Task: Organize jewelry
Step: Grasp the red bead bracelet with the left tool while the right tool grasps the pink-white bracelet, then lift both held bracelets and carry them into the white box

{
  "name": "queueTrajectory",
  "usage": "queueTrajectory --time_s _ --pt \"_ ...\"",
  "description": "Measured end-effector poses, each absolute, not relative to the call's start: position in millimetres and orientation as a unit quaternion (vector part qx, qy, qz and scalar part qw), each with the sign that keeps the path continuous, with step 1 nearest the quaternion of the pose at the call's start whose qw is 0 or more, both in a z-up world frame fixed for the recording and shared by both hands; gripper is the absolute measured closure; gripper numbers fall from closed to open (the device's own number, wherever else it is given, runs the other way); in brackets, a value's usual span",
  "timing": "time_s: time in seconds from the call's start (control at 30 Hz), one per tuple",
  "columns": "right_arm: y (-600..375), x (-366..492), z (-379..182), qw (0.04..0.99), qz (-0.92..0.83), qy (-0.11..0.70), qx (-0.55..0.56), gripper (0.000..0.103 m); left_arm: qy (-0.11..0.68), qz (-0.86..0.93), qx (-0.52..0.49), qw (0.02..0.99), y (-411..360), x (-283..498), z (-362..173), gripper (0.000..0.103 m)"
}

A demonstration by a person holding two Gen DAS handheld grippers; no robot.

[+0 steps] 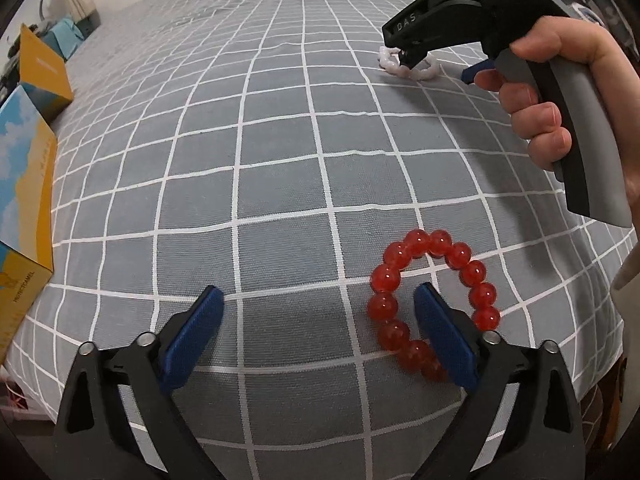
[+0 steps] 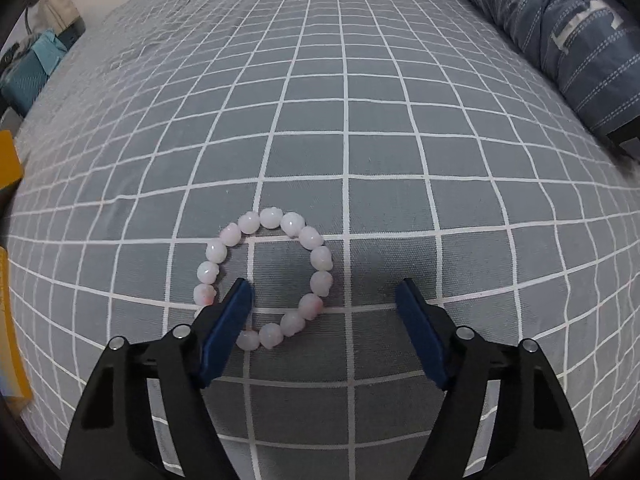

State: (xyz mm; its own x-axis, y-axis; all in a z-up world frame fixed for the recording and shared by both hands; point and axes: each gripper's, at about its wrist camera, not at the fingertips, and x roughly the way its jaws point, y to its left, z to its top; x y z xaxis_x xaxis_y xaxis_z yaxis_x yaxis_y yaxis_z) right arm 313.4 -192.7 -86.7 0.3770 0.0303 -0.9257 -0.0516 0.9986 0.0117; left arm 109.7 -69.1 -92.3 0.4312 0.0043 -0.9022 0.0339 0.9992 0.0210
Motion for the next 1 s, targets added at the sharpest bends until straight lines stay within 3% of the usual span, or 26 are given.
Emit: queueTrajectory --time_s 0.23,0.33,0.4,0.47,1.0 --pt "-193.8 312.1 -85.2 0.825 0.026 0.565 -0.018 0.062 0.53 -0.012 0.036 0.847 -78.4 95.0 -84.3 0.04" --pt "-196.4 312.6 -85.2 0.823 0.024 0.567 -0.015 0.078 0.533 -0.017 0.039 0.845 -80.1 92.6 -80.7 0.057" --pt "-198.4 312.5 -85.1 0.82 0.02 0.571 -0.012 0.091 0.533 -0.016 0.041 0.845 -81.9 85.9 -77.3 0.079" --pt "-199.3 310.7 -83.3 0.819 0.019 0.573 -0.007 0.094 0.53 -0.017 0.048 0.847 -83.1 84.1 -74.5 0.089" --pt "-198.5 299.0 -69.1 0.83 0.011 0.557 0.011 0.094 0.535 -0.033 0.022 0.844 -70.7 92.1 -64.6 0.09"
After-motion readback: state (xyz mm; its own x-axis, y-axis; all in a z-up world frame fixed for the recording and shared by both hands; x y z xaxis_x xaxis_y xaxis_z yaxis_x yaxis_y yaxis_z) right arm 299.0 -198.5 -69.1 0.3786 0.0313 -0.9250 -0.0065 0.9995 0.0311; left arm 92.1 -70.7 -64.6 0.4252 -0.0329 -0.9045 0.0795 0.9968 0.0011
